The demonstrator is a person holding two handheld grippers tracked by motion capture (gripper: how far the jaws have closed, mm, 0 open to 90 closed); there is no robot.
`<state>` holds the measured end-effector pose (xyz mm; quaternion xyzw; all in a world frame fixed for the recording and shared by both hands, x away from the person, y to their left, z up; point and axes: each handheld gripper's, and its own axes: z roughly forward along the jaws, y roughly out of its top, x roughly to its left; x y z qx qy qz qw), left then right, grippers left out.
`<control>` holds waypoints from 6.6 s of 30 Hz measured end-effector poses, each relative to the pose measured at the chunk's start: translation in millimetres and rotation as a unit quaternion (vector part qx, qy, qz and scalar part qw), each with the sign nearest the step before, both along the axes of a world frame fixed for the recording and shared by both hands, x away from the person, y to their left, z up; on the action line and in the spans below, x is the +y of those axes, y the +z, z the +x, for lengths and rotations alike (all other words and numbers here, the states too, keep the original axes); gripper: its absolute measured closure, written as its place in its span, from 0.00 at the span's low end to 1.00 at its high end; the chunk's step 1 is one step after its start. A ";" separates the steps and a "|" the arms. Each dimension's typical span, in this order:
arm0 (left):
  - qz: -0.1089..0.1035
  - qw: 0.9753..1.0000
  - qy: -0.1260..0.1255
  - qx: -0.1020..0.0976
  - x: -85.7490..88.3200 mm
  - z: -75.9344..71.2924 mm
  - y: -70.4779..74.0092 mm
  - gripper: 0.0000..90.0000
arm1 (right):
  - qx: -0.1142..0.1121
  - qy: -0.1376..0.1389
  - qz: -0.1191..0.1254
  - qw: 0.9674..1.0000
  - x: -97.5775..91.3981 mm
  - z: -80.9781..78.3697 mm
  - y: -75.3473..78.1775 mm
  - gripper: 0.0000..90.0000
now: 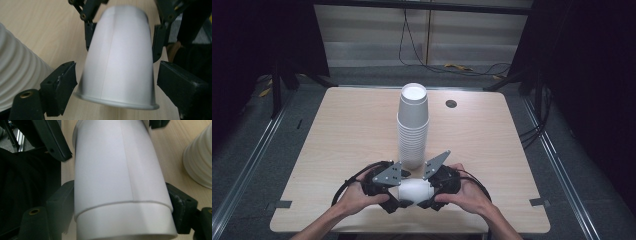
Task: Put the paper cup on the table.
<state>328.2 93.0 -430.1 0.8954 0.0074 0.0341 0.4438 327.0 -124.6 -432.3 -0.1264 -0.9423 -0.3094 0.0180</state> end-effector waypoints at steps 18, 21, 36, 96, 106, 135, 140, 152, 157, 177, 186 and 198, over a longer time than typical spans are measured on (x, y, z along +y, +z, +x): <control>-0.113 0.991 0.067 0.034 23.4 8.4 -0.4 0.17 | -0.016 -0.059 0.033 0.998 -35.8 6.1 -0.3 0.23; -0.119 0.990 0.069 0.042 24.8 10.0 -3.0 0.17 | -0.016 -0.071 0.054 0.996 -43.2 7.9 -0.9 0.23; -0.158 0.983 0.085 0.048 25.2 8.2 -8.6 0.17 | -0.014 -0.086 0.125 0.988 -54.8 10.3 -4.2 0.23; -0.218 0.969 0.076 0.089 23.4 13.6 -11.0 0.00 | -0.025 -0.035 0.336 0.941 -34.6 2.9 -22.7 0.23; -0.220 0.969 0.057 0.091 20.3 13.0 -11.5 0.07 | -0.027 -0.028 0.336 0.941 -32.4 2.2 -23.0 0.23; -0.178 0.979 0.065 0.081 28.3 16.3 -5.6 0.11 | -0.024 -0.062 0.299 0.952 -38.5 3.8 -22.6 0.15; -0.166 0.980 0.075 0.079 32.9 21.0 -3.6 0.11 | -0.025 -0.073 0.302 0.950 -43.2 6.6 -22.9 0.15; -0.137 0.983 0.095 0.071 38.5 23.1 -0.8 0.11 | -0.054 -0.121 0.270 0.954 -56.0 7.8 -20.7 0.15; -0.127 0.984 0.109 0.068 42.5 24.1 1.0 0.11 | -0.070 -0.158 0.263 0.949 -59.1 9.4 -20.8 0.15; -0.076 0.988 0.120 0.067 54.8 24.1 6.2 0.10 | -0.135 -0.296 0.215 0.921 -76.1 -13.2 -32.7 0.15; -0.077 0.986 0.132 0.071 68.6 32.6 12.8 0.10 | -0.144 -0.314 0.213 0.914 -81.1 -11.6 -32.9 0.15; -0.061 0.975 0.200 0.069 96.2 51.9 9.2 0.10 | -0.147 -0.317 0.218 0.911 -83.6 -10.5 -32.9 0.15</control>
